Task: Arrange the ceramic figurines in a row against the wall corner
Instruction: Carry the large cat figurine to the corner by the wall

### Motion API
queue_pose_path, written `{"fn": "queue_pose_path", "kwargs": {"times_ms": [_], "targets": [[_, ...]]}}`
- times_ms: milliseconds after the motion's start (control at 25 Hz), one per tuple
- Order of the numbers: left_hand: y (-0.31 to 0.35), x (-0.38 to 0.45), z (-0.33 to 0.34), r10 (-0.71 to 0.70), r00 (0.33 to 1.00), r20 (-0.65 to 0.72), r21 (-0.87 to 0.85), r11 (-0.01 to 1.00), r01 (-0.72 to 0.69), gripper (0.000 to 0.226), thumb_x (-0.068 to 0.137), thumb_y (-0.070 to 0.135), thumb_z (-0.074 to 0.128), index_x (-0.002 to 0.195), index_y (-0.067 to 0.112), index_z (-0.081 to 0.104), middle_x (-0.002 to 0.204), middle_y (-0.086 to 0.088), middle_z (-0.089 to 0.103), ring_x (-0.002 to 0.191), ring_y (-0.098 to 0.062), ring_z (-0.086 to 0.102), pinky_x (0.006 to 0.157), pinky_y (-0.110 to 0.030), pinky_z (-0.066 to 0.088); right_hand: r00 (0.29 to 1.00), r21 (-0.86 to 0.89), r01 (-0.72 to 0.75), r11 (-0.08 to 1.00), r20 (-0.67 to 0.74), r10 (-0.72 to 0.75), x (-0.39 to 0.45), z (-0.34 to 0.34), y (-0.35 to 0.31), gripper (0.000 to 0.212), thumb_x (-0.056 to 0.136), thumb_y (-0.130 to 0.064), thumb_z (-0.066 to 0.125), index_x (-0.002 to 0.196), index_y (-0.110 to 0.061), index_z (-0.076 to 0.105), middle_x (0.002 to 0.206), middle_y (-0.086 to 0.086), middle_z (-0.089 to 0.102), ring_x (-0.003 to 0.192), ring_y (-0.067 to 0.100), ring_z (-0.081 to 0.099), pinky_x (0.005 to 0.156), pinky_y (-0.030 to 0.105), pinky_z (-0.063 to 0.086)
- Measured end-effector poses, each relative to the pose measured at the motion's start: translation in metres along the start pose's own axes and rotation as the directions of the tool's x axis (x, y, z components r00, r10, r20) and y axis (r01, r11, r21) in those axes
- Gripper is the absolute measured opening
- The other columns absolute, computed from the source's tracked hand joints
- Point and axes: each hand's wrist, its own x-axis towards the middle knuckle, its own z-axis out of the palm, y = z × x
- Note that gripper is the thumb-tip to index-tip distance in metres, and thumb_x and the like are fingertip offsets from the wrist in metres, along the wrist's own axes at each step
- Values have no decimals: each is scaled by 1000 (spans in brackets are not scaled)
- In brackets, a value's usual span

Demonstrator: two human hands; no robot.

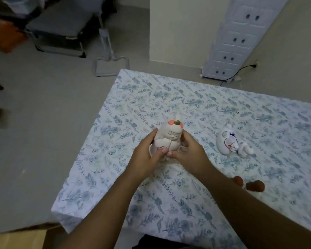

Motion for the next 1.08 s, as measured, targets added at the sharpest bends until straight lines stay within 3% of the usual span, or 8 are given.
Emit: {"fn": "queue_pose_path", "kwargs": {"times_ms": [160,320,480,640,720,840,960,1080], "targets": [[35,5,16,117,992,43,-82,990,-113,56,93,27,71,143,36,49,138,20,59,126,5,54,97,-20,51,985,78,55,995,-170,-41,-28,-32,-13,72,75,-14,87,135,-37,55,121,-16,71,113,1,66,90,19,54],[87,13,58,228,959,166,-163,966,-201,56,92,25,71,143,35,50,134,21,61,121,6,58,88,-16,55,956,130,108,986,-287,-67,-64,-94,-26,72,79,-5,82,131,-44,52,119,-20,71,113,4,68,92,23,56],[130,21,127,296,903,310,-229,946,-231,53,94,21,69,142,33,50,131,21,62,119,5,58,84,-12,53,935,86,118,989,-344,-82,-105,-166,-14,79,83,-5,80,143,-41,43,133,-21,64,124,8,63,101,28,52],[158,31,215,325,844,426,-247,940,-237,53,96,19,66,144,34,49,137,17,59,125,-1,56,91,-17,53,895,163,87,983,-447,-5,-136,-246,21,83,78,5,79,132,-47,45,123,-19,70,118,8,66,97,25,54],[172,34,272,330,838,435,-210,942,-261,53,96,22,65,144,36,49,135,13,55,125,0,54,90,-12,49,856,182,95,979,-516,13,-151,-289,45,81,79,6,79,135,-43,46,124,-12,71,116,10,68,96,28,56],[191,37,361,293,855,428,-204,953,-225,48,96,26,65,141,37,54,129,13,55,123,3,53,92,-17,49,787,243,121,962,-614,56,-167,-350,86,80,78,8,78,138,-36,49,122,-12,73,114,10,69,91,27,58],[208,51,455,299,819,490,-190,953,-234,42,100,26,59,141,35,55,135,18,58,126,5,52,99,-19,49,658,283,123,951,-741,135,-173,-413,135,82,74,4,84,133,-44,54,121,-8,74,111,10,70,90,33,59],[223,81,545,245,785,569,-192,968,-162,39,104,25,52,143,30,53,145,15,55,123,18,48,97,-6,43,544,279,129,951,-822,168,-158,-476,179,78,69,-3,89,128,-43,58,118,-11,73,108,5,71,88,29,59]]}}
